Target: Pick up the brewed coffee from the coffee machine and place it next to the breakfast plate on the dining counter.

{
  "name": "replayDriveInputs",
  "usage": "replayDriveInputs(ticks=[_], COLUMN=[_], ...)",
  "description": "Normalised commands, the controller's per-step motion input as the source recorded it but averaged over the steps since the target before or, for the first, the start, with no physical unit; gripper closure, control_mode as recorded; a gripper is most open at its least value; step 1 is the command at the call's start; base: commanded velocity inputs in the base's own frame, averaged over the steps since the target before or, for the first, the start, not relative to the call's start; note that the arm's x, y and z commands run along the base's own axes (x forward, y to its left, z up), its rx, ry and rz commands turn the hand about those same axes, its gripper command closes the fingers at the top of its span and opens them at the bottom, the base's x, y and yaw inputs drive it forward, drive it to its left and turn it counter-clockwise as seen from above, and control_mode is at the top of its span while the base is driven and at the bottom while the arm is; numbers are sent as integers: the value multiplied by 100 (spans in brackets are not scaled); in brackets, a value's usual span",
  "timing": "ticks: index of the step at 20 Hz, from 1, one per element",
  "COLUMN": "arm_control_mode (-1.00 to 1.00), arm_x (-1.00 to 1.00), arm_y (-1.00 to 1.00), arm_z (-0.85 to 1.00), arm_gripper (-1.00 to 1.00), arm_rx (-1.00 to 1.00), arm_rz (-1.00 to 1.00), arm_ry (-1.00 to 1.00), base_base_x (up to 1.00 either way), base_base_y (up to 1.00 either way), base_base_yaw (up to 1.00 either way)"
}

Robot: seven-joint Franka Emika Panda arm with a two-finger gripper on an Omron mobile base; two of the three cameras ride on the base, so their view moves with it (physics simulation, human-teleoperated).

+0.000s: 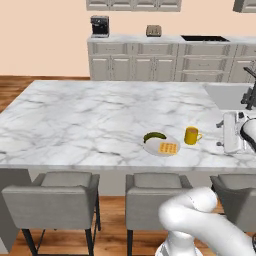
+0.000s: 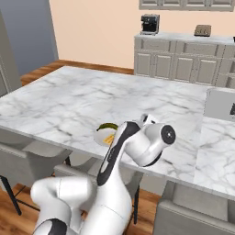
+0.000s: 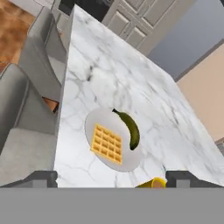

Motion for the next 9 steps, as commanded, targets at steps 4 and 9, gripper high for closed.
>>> replayDriveInputs(ticks=[4,9], arm_control_mode=[-100,-100], arm_x=[-40,-52], arm_y=[-42,-64], arm_z=[0,0], arm_gripper=[-100,-100], arm_rx=[16,24], arm_rz=[2,1], arm_ry=[-10,-15], base_base_x=[0,0], base_base_y=[0,0], base_base_yaw=[0,0])
